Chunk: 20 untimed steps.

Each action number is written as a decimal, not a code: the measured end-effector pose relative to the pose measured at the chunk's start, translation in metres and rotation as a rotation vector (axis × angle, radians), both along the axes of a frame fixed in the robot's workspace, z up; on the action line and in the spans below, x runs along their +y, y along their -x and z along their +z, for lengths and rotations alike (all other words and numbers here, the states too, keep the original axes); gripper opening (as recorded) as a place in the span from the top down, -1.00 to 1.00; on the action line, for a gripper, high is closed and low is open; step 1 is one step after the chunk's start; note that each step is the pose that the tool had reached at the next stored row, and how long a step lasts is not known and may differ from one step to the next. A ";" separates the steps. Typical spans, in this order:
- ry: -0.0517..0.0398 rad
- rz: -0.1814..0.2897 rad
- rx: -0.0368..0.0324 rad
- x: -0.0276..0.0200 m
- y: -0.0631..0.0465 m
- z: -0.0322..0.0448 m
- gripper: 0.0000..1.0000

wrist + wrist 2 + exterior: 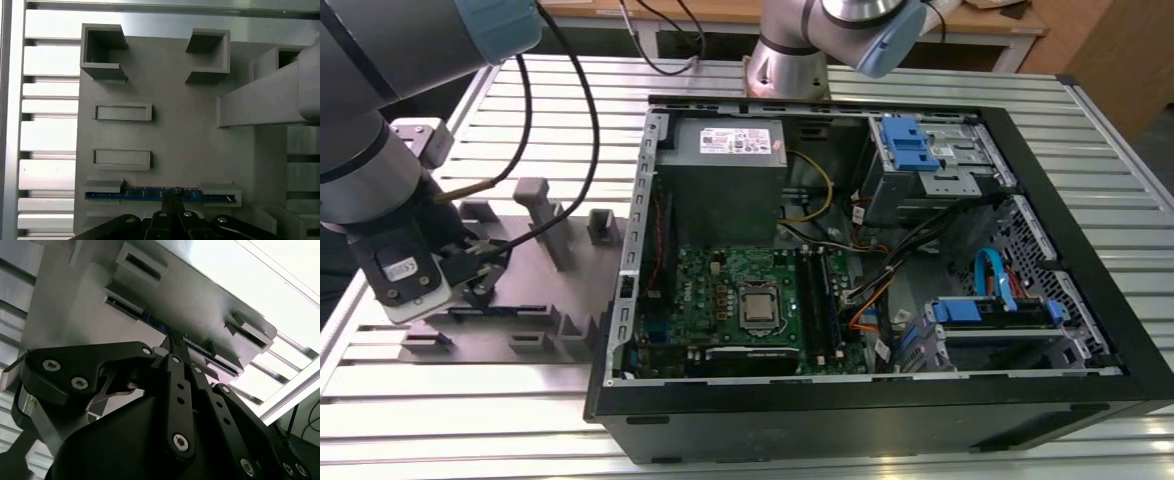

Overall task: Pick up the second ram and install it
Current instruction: 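Pick up the second ram and move it above second insertion slot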

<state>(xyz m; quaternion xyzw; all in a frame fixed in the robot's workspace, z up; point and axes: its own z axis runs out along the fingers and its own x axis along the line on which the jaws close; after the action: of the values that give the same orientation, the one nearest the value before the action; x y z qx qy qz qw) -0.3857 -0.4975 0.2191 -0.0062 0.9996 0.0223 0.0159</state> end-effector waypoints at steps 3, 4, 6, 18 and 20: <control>0.0000 0.056 0.0000 0.0000 0.000 -0.0001 0.79; 0.0000 0.073 0.0000 0.0000 0.000 -0.0001 0.79; -0.0001 0.109 0.0000 0.0000 0.000 -0.0001 0.79; 0.0000 0.298 0.0000 0.0000 0.000 -0.0003 0.79; 0.0000 0.324 0.0000 0.0000 0.000 -0.0003 0.79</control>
<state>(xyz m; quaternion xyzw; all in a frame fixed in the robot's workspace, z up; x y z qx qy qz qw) -0.3857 -0.4975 0.2188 -0.1674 0.9855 0.0246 0.0121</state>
